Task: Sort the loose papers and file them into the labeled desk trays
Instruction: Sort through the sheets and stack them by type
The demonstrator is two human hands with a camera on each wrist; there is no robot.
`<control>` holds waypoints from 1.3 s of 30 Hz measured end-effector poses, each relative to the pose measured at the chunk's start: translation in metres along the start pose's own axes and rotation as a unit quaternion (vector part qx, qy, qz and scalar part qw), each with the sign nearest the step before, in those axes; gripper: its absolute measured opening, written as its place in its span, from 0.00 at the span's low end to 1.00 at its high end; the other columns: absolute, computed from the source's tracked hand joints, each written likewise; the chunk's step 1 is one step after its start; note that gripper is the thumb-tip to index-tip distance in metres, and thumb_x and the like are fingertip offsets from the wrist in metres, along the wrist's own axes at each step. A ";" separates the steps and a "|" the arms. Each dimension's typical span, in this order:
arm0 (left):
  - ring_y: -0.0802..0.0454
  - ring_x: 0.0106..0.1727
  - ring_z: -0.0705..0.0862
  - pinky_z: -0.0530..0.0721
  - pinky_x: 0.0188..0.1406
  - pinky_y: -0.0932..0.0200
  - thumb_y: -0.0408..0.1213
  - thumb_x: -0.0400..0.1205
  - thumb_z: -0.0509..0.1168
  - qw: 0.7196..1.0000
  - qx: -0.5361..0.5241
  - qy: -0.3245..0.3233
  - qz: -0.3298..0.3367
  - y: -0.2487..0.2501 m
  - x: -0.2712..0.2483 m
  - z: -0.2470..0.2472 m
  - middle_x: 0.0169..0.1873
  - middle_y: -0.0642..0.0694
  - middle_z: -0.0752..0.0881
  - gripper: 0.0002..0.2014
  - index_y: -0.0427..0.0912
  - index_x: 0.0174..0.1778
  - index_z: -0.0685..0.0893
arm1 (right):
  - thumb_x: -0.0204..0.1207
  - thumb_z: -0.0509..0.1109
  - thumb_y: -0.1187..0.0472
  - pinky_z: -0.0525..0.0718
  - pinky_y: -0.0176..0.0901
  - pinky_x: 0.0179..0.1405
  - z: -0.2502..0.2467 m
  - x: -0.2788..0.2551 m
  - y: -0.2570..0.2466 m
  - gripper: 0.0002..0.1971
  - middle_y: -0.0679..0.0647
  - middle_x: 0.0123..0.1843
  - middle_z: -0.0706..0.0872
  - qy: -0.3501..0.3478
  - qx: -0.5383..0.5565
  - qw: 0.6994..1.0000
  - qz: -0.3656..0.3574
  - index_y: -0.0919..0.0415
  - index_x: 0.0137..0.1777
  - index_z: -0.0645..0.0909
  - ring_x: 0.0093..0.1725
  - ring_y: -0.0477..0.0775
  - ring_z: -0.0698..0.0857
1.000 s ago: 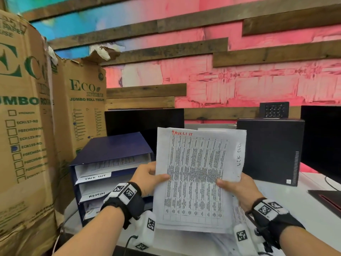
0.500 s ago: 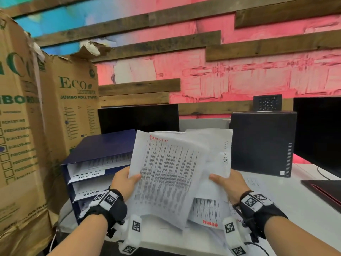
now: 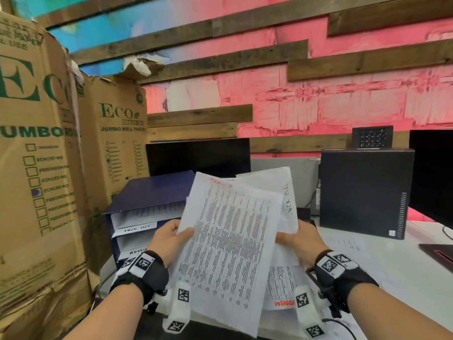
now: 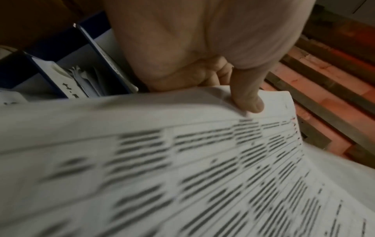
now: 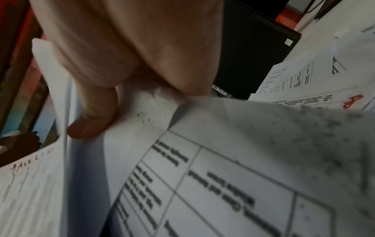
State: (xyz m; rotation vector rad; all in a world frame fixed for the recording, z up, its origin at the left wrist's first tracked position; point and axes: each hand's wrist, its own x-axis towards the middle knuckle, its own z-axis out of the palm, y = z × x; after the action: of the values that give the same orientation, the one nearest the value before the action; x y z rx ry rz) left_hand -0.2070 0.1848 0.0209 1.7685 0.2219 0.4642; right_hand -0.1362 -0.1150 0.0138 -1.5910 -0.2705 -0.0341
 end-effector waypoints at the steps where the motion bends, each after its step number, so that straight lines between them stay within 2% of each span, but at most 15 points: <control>1: 0.40 0.50 0.89 0.84 0.58 0.37 0.34 0.79 0.70 1.000 -0.011 0.000 0.001 0.002 0.000 0.002 0.47 0.42 0.91 0.06 0.42 0.51 0.83 | 0.63 0.82 0.64 0.89 0.46 0.37 0.002 -0.001 -0.001 0.15 0.54 0.44 0.92 -0.001 -0.013 1.000 -0.006 0.61 0.50 0.85 0.43 0.54 0.91; 4: 0.43 0.50 0.89 0.86 0.54 0.43 0.27 0.79 0.68 0.999 -0.040 -0.010 0.017 0.010 -0.005 0.010 0.50 0.43 0.90 0.11 0.45 0.54 0.81 | 0.66 0.80 0.63 0.89 0.48 0.42 0.004 0.000 -0.002 0.09 0.54 0.43 0.91 0.011 -0.067 0.997 -0.026 0.60 0.45 0.85 0.44 0.56 0.89; 8: 0.49 0.44 0.89 0.85 0.41 0.58 0.28 0.80 0.68 0.999 -0.028 0.023 0.036 0.016 -0.009 0.019 0.45 0.46 0.90 0.09 0.43 0.54 0.86 | 0.68 0.78 0.62 0.87 0.48 0.45 0.002 0.003 -0.003 0.06 0.53 0.43 0.89 0.022 -0.110 0.993 -0.032 0.57 0.42 0.84 0.45 0.55 0.87; 10: 0.48 0.41 0.88 0.83 0.35 0.59 0.29 0.80 0.67 0.997 -0.030 0.062 0.036 0.016 -0.008 0.020 0.43 0.44 0.90 0.05 0.40 0.49 0.86 | 0.65 0.81 0.63 0.89 0.48 0.43 -0.001 0.001 -0.005 0.11 0.53 0.44 0.90 0.022 -0.086 0.996 -0.029 0.57 0.44 0.83 0.45 0.54 0.88; 13: 0.44 0.39 0.86 0.82 0.35 0.59 0.31 0.82 0.65 0.995 -0.005 0.100 0.023 0.012 -0.005 0.018 0.41 0.40 0.88 0.05 0.36 0.47 0.85 | 0.61 0.83 0.64 0.85 0.34 0.29 -0.001 -0.003 -0.008 0.15 0.49 0.42 0.89 0.018 -0.033 0.999 -0.026 0.56 0.44 0.83 0.41 0.49 0.88; 17: 0.45 0.35 0.83 0.80 0.37 0.56 0.35 0.84 0.61 0.993 -0.001 0.115 0.023 0.005 -0.001 0.021 0.38 0.39 0.87 0.09 0.36 0.42 0.83 | 0.60 0.84 0.60 0.84 0.35 0.33 0.001 -0.004 -0.007 0.17 0.49 0.45 0.89 0.024 -0.030 0.999 -0.024 0.56 0.48 0.84 0.44 0.49 0.88; 19: 0.50 0.34 0.81 0.77 0.33 0.60 0.36 0.85 0.59 0.991 0.009 0.127 0.035 0.003 0.001 0.020 0.40 0.44 0.86 0.08 0.39 0.47 0.82 | 0.60 0.84 0.59 0.84 0.36 0.34 0.001 -0.003 -0.005 0.17 0.50 0.46 0.89 0.028 -0.033 0.999 -0.021 0.56 0.48 0.84 0.45 0.50 0.88; 21: 0.51 0.45 0.86 0.84 0.45 0.55 0.35 0.84 0.59 0.992 0.012 0.118 0.053 0.004 0.003 0.018 0.49 0.49 0.88 0.10 0.45 0.59 0.80 | 0.60 0.84 0.59 0.84 0.38 0.35 0.000 -0.003 -0.005 0.17 0.50 0.46 0.89 0.030 -0.045 0.998 -0.021 0.54 0.46 0.83 0.46 0.51 0.88; 23: 0.50 0.52 0.87 0.85 0.57 0.48 0.36 0.84 0.60 0.995 0.014 0.082 0.059 0.007 0.004 0.017 0.52 0.52 0.88 0.12 0.50 0.63 0.79 | 0.59 0.85 0.59 0.83 0.37 0.35 -0.002 -0.003 -0.006 0.16 0.49 0.45 0.89 0.028 -0.062 0.997 -0.023 0.53 0.45 0.83 0.45 0.50 0.88; 26: 0.50 0.49 0.88 0.85 0.54 0.49 0.36 0.84 0.61 0.996 0.019 0.065 0.063 0.010 0.003 0.019 0.48 0.51 0.88 0.10 0.52 0.58 0.79 | 0.58 0.85 0.58 0.84 0.38 0.37 -0.004 -0.005 -0.005 0.17 0.47 0.45 0.90 0.017 -0.078 0.997 -0.024 0.53 0.46 0.84 0.45 0.49 0.88; 28: 0.50 0.43 0.87 0.85 0.44 0.53 0.38 0.84 0.60 0.993 0.030 0.090 0.072 0.011 0.003 0.021 0.44 0.50 0.88 0.06 0.48 0.54 0.80 | 0.59 0.85 0.57 0.85 0.40 0.39 -0.007 -0.005 -0.003 0.17 0.47 0.45 0.90 0.016 -0.084 0.996 -0.019 0.53 0.47 0.84 0.46 0.50 0.89; 30: 0.50 0.33 0.80 0.76 0.31 0.58 0.39 0.85 0.58 0.989 0.063 0.118 0.060 0.010 0.006 0.022 0.35 0.48 0.84 0.07 0.41 0.46 0.80 | 0.65 0.82 0.56 0.85 0.40 0.41 -0.010 -0.004 -0.001 0.13 0.48 0.46 0.90 0.021 -0.082 0.996 -0.014 0.52 0.46 0.84 0.46 0.50 0.89; 34: 0.46 0.31 0.74 0.69 0.29 0.58 0.38 0.86 0.57 0.984 0.103 0.139 0.033 0.002 0.014 0.020 0.30 0.44 0.78 0.13 0.38 0.36 0.75 | 0.77 0.70 0.52 0.78 0.25 0.28 -0.014 -0.005 -0.002 0.06 0.47 0.42 0.87 0.021 -0.127 0.991 -0.026 0.52 0.42 0.82 0.40 0.43 0.85; 37: 0.38 0.43 0.82 0.75 0.40 0.54 0.36 0.85 0.57 0.983 0.109 0.146 0.032 -0.001 0.018 0.018 0.41 0.40 0.84 0.09 0.35 0.49 0.81 | 0.78 0.70 0.53 0.76 0.22 0.24 -0.013 -0.002 -0.001 0.07 0.45 0.40 0.87 0.022 -0.129 0.991 -0.029 0.52 0.41 0.83 0.38 0.41 0.85; 39: 0.42 0.48 0.83 0.76 0.46 0.55 0.33 0.85 0.57 0.984 0.096 0.140 0.046 0.003 0.013 0.019 0.50 0.44 0.85 0.10 0.40 0.60 0.80 | 0.78 0.70 0.53 0.77 0.27 0.28 -0.011 0.000 -0.001 0.06 0.47 0.42 0.87 0.029 -0.133 0.990 -0.030 0.53 0.43 0.83 0.39 0.42 0.85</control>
State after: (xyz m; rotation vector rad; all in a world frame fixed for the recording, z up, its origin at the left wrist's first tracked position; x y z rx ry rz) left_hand -0.1879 0.1719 0.0226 1.9040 0.3958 0.7821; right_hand -0.1343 -0.1263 0.0149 -1.8430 -0.2764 -0.1685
